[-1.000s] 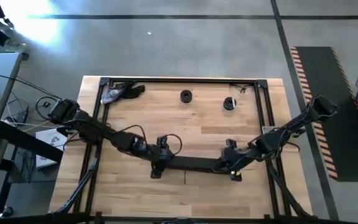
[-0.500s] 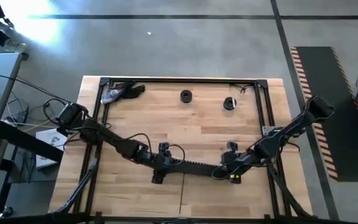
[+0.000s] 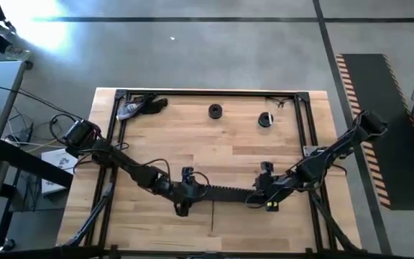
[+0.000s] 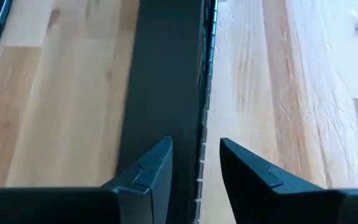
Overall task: Ziptie cables
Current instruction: Close the black cable duct
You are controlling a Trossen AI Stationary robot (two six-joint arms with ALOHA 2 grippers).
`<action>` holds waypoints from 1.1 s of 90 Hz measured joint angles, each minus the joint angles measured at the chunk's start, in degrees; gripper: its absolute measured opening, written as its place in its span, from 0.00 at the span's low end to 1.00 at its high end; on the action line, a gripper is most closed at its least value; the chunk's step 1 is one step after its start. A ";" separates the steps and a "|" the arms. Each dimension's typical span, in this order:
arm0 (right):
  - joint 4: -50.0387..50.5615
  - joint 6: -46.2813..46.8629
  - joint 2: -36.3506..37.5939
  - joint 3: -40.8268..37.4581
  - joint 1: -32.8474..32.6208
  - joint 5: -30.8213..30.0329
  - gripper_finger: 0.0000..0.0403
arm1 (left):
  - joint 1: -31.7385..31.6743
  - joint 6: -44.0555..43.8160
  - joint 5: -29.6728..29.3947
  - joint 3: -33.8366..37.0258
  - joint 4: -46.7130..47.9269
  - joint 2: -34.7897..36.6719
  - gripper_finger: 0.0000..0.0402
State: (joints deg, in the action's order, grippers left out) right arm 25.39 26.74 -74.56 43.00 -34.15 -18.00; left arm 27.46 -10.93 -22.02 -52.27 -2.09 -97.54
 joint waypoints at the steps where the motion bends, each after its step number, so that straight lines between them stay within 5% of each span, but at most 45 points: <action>1: 0.04 -0.01 0.00 0.00 0.01 -0.12 0.29 | 0.06 -0.04 -0.06 0.00 0.22 0.00 0.54; 99: -4.53 -0.79 -0.28 0.02 0.02 -0.16 0.32 | -0.39 1.11 2.84 -0.02 0.96 -2.99 0.55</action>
State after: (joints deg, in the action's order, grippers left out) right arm 20.86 25.95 -74.84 43.03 -34.13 -18.16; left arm 27.07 -9.82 -19.18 -52.29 -1.12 -100.53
